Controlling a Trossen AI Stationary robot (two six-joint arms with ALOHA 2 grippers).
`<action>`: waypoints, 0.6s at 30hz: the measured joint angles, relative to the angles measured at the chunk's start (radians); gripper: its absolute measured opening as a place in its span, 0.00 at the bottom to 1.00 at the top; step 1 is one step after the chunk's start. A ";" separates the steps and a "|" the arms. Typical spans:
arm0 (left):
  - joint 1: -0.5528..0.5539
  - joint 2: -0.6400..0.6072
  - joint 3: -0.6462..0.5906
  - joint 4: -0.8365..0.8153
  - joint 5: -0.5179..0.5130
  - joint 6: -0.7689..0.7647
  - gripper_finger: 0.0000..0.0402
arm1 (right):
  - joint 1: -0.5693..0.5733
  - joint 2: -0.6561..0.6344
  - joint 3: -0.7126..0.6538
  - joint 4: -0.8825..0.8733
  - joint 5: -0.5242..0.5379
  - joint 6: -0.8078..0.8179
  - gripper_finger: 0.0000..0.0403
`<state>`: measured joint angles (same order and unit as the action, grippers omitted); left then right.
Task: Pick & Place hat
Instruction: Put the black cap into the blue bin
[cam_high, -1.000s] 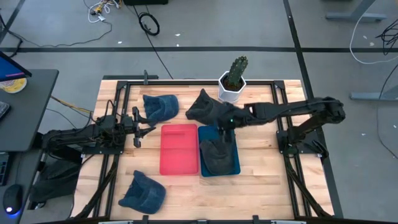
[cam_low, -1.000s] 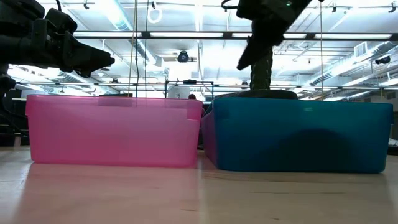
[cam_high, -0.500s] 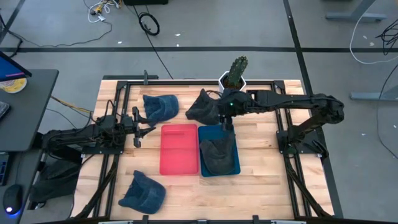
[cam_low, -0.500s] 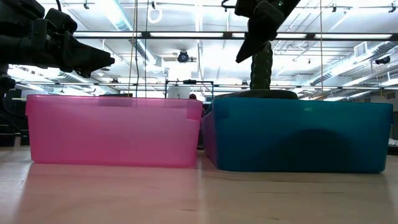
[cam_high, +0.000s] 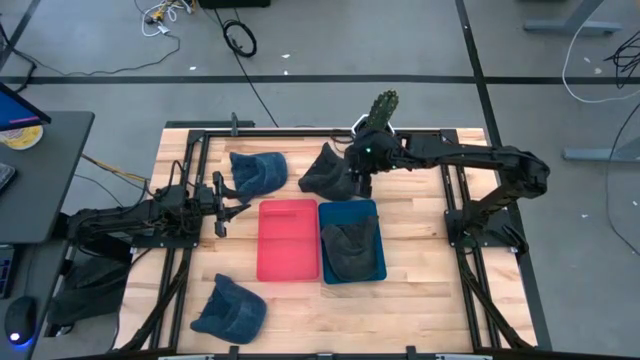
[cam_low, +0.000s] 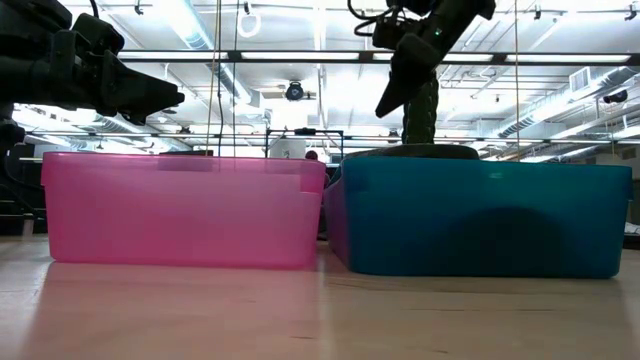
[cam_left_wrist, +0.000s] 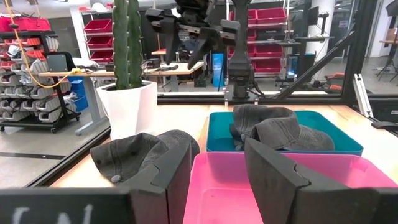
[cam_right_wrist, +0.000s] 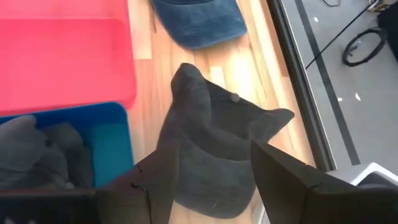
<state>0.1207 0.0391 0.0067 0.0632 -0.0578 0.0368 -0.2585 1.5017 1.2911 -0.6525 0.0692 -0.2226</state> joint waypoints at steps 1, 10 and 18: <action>0.000 0.000 0.000 0.000 -0.001 0.000 0.39 | -0.007 0.003 0.000 0.002 -0.001 0.000 0.51; 0.000 0.000 0.000 0.000 0.000 0.000 0.39 | -0.046 0.017 0.000 0.019 -0.007 -0.058 0.51; 0.000 0.000 0.000 0.000 0.000 0.000 0.39 | -0.064 0.017 0.000 0.019 -0.009 -0.095 0.51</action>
<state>0.1206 0.0391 0.0067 0.0633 -0.0580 0.0368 -0.3228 1.5188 1.2907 -0.6336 0.0605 -0.3180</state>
